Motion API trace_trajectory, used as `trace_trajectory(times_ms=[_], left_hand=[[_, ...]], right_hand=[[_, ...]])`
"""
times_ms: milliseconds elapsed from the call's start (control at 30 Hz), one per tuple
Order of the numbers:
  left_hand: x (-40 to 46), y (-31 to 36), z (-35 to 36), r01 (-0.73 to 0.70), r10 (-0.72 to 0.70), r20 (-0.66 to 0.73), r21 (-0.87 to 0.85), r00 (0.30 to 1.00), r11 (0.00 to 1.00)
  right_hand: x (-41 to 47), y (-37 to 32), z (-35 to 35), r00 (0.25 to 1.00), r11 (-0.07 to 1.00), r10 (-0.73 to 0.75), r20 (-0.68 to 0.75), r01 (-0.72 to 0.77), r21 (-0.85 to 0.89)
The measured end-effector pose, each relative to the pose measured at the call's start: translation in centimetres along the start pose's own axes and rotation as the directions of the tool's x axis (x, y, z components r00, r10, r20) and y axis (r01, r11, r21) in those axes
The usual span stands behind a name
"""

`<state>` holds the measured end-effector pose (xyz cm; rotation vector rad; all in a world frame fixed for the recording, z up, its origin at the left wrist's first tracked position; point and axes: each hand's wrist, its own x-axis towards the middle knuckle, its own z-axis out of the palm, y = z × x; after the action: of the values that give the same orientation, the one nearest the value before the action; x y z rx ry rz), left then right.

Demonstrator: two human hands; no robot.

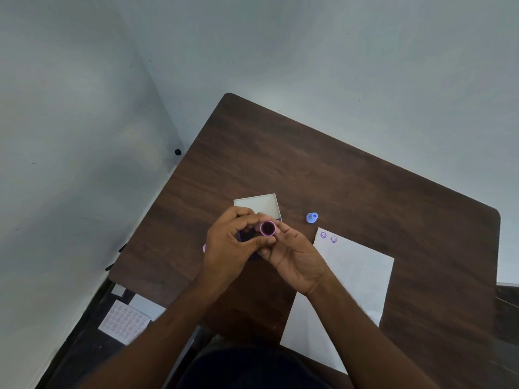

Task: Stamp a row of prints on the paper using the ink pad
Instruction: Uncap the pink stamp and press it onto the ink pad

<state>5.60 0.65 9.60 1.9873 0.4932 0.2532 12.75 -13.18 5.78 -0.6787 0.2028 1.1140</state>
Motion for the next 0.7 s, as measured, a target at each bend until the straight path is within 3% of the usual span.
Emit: trace_trajectory(times_ms=[300,700], left_hand=[[0.12,0.0,0.27,0.009,-0.009,-0.002,-0.014,1.0,1.0],[0.19,-0.14,0.58,0.062,-0.062,0.005,-0.025,0.998,0.998]], right_hand=[[-0.05,0.68,0.11,0.997,0.985,0.063,0.037,-0.068,0.156],[0.32,0.69,-0.37,0.999,0.994,0.035,-0.008,-0.034,0.105]])
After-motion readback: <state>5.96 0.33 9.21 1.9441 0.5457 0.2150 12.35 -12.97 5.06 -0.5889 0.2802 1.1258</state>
